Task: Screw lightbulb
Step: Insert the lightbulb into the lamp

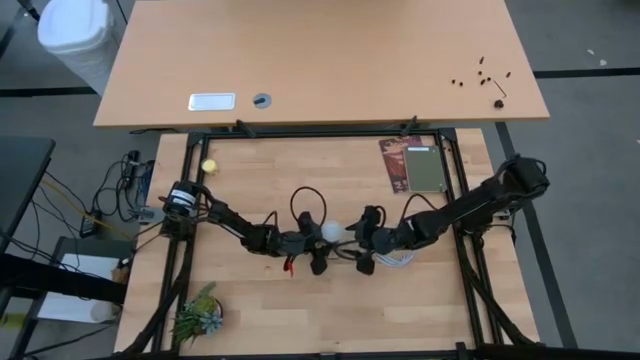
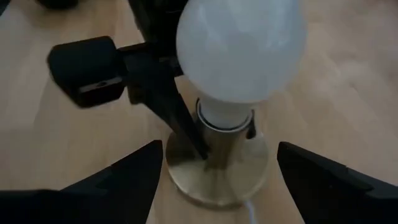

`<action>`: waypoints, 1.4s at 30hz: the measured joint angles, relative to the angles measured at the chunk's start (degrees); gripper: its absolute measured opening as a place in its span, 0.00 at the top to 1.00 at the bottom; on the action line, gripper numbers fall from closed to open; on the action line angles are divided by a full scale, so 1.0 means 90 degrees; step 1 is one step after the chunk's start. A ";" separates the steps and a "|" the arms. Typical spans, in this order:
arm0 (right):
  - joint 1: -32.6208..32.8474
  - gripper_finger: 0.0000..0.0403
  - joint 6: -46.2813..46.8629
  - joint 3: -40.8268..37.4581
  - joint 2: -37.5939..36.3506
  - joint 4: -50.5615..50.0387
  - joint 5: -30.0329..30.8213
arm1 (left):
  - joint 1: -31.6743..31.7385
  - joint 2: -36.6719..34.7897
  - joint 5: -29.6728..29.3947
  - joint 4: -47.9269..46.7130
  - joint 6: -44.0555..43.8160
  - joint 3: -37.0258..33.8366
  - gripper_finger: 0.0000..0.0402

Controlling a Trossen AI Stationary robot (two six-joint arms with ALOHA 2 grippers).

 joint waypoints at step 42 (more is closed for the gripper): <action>-0.1068 0.07 -0.3239 0.5274 0.2341 -0.6080 -0.2465 | -0.0124 0.0022 0.0101 0.0183 0.1121 -0.0024 0.49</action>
